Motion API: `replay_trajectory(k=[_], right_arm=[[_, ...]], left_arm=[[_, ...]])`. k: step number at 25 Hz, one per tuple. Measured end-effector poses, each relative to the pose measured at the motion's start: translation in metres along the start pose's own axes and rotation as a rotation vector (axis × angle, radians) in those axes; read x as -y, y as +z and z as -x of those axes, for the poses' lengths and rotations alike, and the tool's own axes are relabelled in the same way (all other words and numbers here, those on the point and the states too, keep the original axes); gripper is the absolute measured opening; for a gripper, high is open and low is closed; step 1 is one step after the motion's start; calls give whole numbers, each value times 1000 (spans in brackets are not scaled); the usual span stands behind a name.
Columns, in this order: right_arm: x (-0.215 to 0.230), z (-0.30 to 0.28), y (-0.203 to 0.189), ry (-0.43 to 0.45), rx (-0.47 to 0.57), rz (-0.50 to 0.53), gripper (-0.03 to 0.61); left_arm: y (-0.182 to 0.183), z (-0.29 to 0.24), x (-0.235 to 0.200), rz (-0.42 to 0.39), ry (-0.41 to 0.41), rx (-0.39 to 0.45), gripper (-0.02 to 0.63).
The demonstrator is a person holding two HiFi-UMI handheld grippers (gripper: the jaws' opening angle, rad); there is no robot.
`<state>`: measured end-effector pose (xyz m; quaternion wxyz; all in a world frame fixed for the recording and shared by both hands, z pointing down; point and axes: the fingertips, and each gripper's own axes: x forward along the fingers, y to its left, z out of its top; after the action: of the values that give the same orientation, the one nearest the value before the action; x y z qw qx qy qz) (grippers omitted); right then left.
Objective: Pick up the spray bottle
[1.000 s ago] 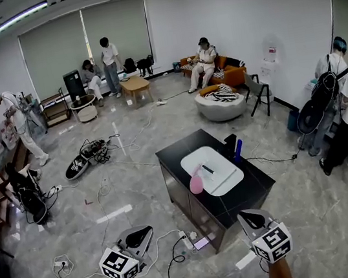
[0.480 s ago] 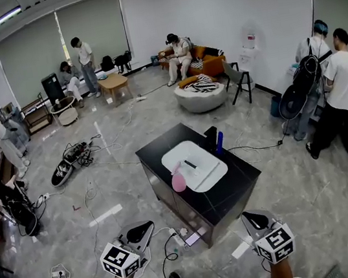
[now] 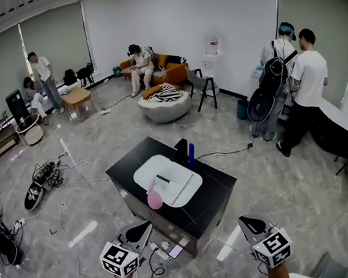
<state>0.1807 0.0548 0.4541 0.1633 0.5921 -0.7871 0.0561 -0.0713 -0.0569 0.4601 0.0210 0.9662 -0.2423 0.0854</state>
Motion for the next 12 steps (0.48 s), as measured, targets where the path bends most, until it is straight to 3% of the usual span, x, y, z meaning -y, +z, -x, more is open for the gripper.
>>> replay_trajectory(k=[12], right_arm=[[15, -43, 16, -111, -17, -22, 11]], left_arm=[[8, -44, -65, -14, -99, 10, 5]])
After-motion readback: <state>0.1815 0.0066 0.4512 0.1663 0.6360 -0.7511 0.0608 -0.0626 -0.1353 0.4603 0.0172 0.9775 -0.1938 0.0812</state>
